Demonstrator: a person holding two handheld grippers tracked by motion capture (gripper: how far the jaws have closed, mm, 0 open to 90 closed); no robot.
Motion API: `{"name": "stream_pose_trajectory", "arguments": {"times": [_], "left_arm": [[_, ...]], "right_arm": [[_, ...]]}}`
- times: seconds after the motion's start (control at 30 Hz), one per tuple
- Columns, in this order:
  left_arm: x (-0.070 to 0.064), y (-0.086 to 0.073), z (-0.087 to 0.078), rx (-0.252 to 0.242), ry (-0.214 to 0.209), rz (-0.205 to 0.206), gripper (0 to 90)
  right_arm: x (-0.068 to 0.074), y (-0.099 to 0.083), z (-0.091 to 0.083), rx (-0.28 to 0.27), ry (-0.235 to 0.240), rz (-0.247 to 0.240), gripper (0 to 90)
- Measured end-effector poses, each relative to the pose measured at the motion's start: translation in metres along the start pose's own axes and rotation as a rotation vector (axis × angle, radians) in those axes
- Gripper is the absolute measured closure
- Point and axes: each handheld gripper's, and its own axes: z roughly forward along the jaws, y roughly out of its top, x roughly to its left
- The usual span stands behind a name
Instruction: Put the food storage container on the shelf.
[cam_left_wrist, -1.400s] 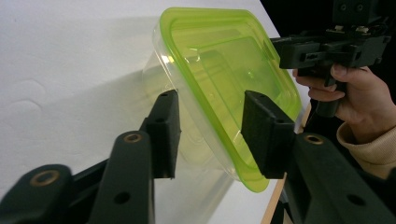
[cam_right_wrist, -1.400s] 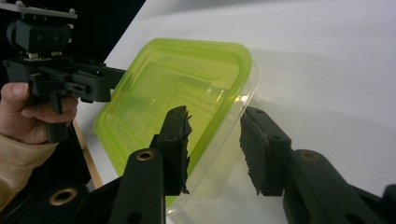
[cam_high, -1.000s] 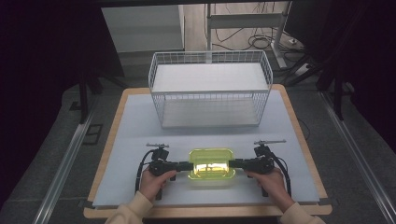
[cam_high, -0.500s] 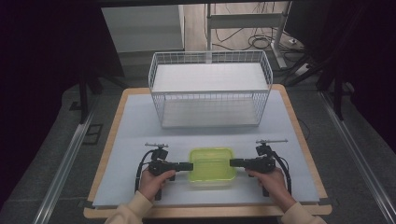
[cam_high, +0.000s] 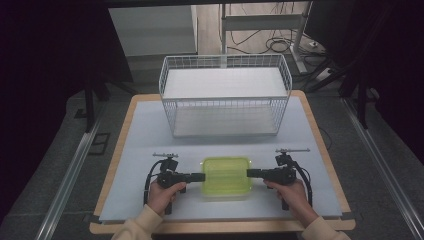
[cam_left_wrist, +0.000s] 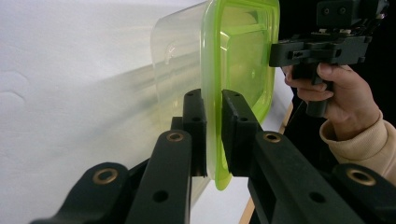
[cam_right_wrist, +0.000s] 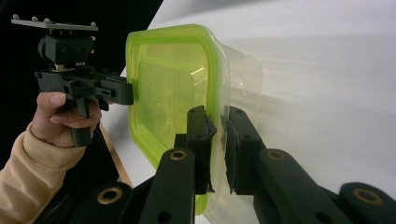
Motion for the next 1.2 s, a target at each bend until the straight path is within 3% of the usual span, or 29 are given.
{"name": "stream_pose_trajectory", "arguments": {"times": [0.6,1.2], "left_arm": [[-0.007,0.003,-0.006,-0.026,-0.003,0.010,82.0],[-0.023,0.021,-0.012,-0.047,0.000,0.033,82.0]], "right_arm": [[0.006,0.004,-0.003,-0.018,0.005,-0.022,81.8],[0.022,0.021,-0.018,-0.049,-0.015,-0.060,81.9]]}}
